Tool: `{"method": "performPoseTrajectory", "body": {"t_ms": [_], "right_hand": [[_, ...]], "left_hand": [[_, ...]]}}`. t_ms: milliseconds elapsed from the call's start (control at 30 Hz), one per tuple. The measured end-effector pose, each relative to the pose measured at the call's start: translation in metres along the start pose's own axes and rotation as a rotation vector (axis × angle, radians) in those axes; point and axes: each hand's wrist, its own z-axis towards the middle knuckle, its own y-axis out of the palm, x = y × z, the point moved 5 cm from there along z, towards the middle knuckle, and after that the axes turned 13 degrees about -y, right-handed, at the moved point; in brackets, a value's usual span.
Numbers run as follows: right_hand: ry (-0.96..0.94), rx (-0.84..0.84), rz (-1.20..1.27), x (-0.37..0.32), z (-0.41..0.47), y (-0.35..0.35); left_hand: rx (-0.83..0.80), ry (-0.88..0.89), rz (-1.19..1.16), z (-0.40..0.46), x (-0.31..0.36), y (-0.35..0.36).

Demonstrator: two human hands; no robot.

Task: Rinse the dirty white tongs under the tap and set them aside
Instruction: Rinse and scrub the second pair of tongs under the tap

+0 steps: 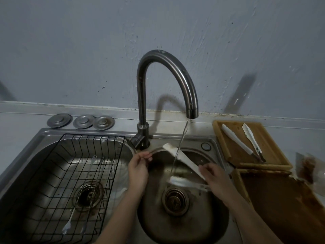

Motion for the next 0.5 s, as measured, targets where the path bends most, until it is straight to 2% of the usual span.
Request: {"method": "performPoseTrajectory", "body": {"t_ms": [100, 233, 400, 500], "right_hand": [[-0.159, -0.01, -0.228, -0.021, 0.004, 0.003], [-0.259, -0.001, -0.337, -0.039, 0.003, 0.019], [-0.327, -0.029, -0.416, -0.046, -0.007, 0.029], [-0.338, -0.015, -0.471, -0.047, -0.009, 0.024]], "left_hand": [[-0.088, -0.03, 0.064, -0.008, -0.009, 0.015], [-0.368, -0.222, 0.014, -0.028, -0.032, 0.047], [-0.222, -0.264, -0.125, -0.028, -0.035, 0.046], [-0.209, -0.416, -0.32, -0.02, -0.039, 0.04]]}}
